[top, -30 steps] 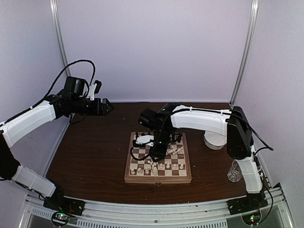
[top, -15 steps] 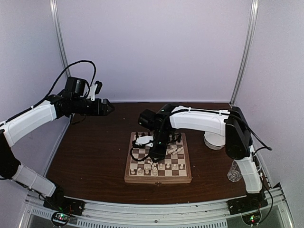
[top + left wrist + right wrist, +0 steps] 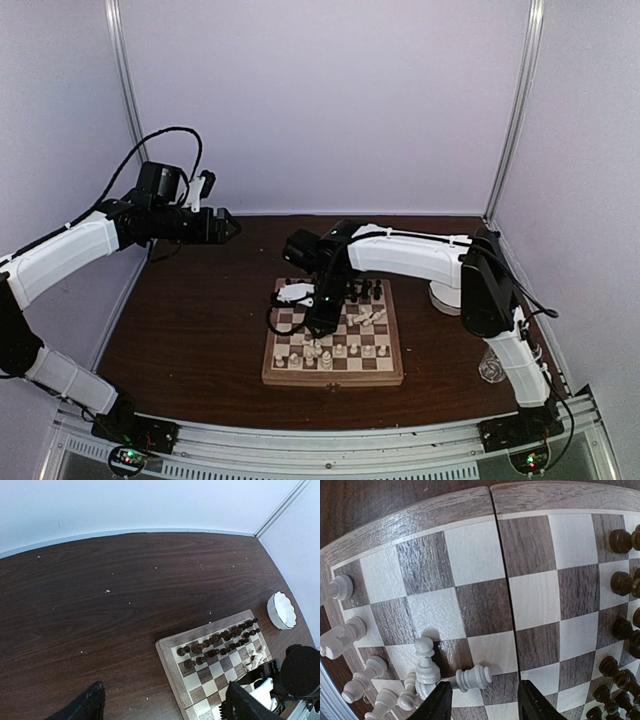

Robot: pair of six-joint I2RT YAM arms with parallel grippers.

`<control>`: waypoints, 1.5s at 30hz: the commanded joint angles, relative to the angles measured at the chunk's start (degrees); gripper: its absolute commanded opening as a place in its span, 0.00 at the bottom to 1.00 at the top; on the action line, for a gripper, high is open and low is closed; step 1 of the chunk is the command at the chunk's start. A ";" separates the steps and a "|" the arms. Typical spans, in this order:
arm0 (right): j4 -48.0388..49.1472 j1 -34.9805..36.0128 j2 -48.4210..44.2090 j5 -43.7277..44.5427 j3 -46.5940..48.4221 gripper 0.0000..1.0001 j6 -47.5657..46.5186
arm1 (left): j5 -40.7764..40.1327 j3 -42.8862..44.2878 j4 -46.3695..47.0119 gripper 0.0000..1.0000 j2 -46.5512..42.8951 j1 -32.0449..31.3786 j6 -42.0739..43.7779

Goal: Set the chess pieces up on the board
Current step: Move the chess pile to the chessboard, then pick up the pawn from the chessboard.

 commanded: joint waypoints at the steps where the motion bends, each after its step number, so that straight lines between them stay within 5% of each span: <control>1: 0.51 -0.18 2.43 2.40 3.01 0.47 1.36 | 1.01 1.60 1.38 0.83 0.55 0.15 -0.12; 11: -0.31 -0.18 3.07 2.68 5.08 0.46 1.27 | 1.46 1.49 1.46 0.83 1.02 0.15 -0.05; 18: -0.55 -1.91 -4.50 -2.49 4.76 0.47 0.34 | -0.30 0.99 1.18 0.75 3.28 -2.59 0.56; 23: -1.77 -2.02 -11.02 -11.94 -2.19 0.44 -9.04 | 4.85 0.34 -0.09 0.70 5.03 -5.73 -1.83; 29: 5.66 -2.07 -18.46 -12.47 -13.77 0.29 -18.06 | 10.23 -7.09 2.67 0.62 4.50 -10.27 -5.45; 36: 2.82 -1.79 -12.48 -15.02 -7.57 0.28 -21.19 | 14.96 -11.13 5.71 0.39 7.09 -12.34 -9.94; 42: 3.12 -0.98 -9.68 -14.59 -7.00 0.27 -22.64 | 19.45 -13.67 12.22 0.09 11.47 -12.59 -15.85; 45: 3.32 -0.82 -8.81 -14.20 -6.92 0.27 -23.39 | 21.74 -14.90 17.10 0.04 13.72 -12.59 -19.42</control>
